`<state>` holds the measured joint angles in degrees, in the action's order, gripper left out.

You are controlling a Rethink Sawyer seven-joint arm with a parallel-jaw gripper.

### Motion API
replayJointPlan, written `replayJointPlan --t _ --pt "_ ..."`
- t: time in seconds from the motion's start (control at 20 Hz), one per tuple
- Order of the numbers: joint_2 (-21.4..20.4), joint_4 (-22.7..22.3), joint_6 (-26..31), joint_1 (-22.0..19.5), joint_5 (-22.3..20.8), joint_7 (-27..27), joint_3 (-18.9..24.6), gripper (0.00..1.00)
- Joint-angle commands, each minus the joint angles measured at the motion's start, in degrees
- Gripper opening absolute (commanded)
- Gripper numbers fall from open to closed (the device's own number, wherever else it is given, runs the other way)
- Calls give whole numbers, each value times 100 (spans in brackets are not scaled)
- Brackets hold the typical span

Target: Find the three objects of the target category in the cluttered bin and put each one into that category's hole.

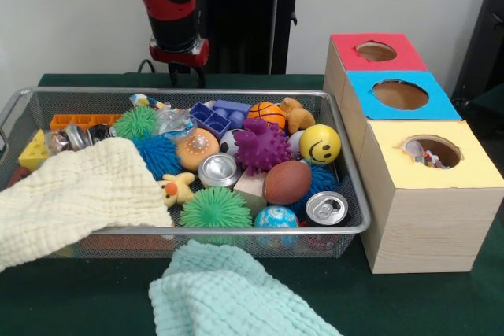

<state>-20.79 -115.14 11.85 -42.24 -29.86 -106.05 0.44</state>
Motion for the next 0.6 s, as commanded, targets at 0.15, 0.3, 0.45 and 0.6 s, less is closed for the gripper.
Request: replayJointPlan --t 0.15,0.3,0.45,0.6 --pt "56 601 -93 -139 -234 -202 163 100" --pt "-257 327 4 -56 -154 -295 126 100" --pt "-547 117 163 -21 -54 -331 141 100" --pt "-736 33 247 31 -5 -341 161 100"
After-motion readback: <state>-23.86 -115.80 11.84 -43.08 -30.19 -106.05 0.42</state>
